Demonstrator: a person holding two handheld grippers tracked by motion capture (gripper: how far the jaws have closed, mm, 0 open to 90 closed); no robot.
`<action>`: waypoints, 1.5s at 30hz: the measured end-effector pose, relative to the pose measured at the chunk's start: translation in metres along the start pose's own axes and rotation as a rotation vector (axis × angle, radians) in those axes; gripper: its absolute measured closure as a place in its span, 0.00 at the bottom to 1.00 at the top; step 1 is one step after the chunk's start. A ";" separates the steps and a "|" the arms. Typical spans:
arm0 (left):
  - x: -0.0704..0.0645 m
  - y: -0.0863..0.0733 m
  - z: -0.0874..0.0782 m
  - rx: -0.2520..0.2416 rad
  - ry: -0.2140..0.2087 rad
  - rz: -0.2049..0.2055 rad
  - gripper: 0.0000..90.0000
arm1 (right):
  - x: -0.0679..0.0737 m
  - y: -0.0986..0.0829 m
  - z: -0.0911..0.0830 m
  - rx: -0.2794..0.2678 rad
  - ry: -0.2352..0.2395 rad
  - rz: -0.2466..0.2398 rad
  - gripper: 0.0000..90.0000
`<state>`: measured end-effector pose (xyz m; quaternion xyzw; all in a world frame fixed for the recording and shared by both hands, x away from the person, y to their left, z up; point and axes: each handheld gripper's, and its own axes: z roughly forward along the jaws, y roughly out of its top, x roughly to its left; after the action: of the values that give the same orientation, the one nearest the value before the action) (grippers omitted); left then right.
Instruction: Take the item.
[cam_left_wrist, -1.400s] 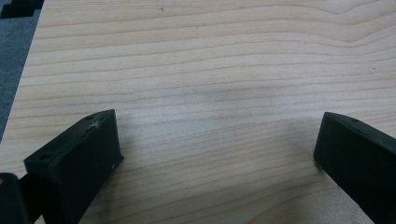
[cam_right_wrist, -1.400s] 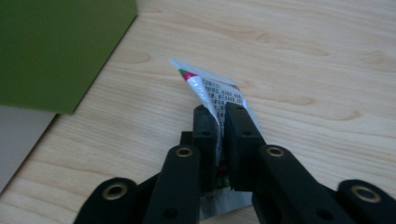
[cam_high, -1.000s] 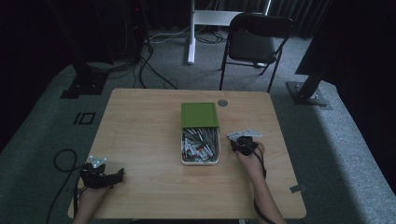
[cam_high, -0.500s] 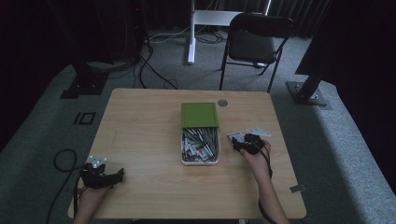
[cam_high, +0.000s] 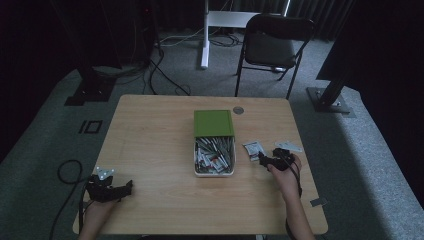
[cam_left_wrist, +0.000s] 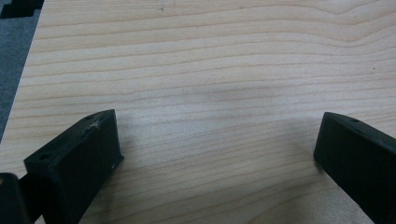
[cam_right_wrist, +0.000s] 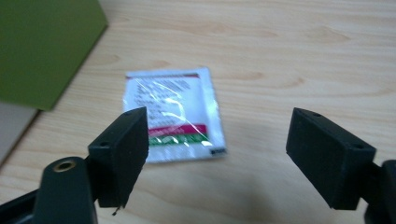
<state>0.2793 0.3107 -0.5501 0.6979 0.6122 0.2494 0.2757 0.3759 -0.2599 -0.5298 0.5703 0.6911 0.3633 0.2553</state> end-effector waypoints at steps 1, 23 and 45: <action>0.000 0.000 0.000 0.000 0.000 0.000 0.01 | -0.002 -0.001 -0.001 0.003 -0.006 0.004 0.22; 0.000 0.000 0.000 0.000 0.000 0.000 0.01 | -0.038 -0.034 -0.032 0.067 -0.101 0.039 0.20; 0.000 0.000 0.000 0.001 0.000 0.002 0.01 | -0.033 -0.067 -0.058 0.118 -0.114 0.063 0.20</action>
<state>0.2793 0.3108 -0.5501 0.6987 0.6115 0.2495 0.2750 0.2983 -0.3097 -0.5504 0.6256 0.6774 0.2967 0.2484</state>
